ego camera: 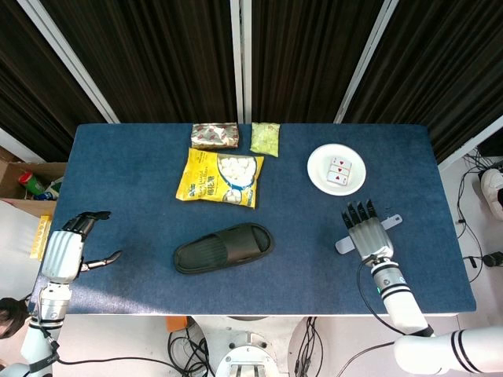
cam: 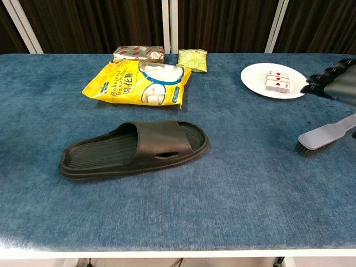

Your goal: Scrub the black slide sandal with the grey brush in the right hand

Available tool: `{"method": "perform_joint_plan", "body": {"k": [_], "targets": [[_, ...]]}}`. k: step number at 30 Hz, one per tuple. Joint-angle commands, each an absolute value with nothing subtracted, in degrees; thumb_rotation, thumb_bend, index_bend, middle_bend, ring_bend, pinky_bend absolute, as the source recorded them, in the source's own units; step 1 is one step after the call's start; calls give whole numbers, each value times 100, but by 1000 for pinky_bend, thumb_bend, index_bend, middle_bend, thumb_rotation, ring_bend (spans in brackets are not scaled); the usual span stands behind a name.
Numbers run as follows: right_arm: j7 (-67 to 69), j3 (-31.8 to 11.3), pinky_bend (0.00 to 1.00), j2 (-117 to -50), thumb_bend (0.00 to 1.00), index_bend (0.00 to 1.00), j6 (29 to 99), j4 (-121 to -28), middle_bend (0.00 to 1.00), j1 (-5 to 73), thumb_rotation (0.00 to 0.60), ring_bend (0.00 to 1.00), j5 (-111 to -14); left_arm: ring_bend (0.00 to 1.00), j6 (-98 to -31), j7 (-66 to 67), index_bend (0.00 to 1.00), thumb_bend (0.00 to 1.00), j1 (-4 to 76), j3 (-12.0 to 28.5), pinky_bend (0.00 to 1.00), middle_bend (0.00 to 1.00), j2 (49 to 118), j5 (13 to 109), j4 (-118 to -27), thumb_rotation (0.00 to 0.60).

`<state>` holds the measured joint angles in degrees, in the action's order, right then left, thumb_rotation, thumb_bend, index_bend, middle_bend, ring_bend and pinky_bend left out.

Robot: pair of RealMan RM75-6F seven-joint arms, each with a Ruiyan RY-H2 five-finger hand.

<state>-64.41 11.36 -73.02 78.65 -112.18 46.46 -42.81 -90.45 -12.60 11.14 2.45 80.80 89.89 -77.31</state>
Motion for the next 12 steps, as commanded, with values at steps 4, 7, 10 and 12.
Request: {"method": "perform_joint_plan", "body": {"k": [4,7,10,12], "targets": [[-3579,1484,0,-6308,176,0,9756,-11520,0,2848,600,0,-6722,242,-8865,-488,244,103,934,203,357,271,7743,8652,-7950,504],[-2378,1578,0,-6235,176,0,10125,-11072,0,2187,600,0,-7133,206,-8808,-8,208,103,793,165,337,218,7517,8431,-8220,501],[-1419,1600,0,-6405,175,0,10183,-10450,0,1642,600,0,-7228,168,-8939,345,174,103,614,125,307,194,7406,8330,-8353,398],[-993,1608,0,-6570,174,0,10016,-10032,0,1358,600,0,-7149,146,-8903,497,165,103,515,43,297,188,7304,8265,-8497,298]]}}
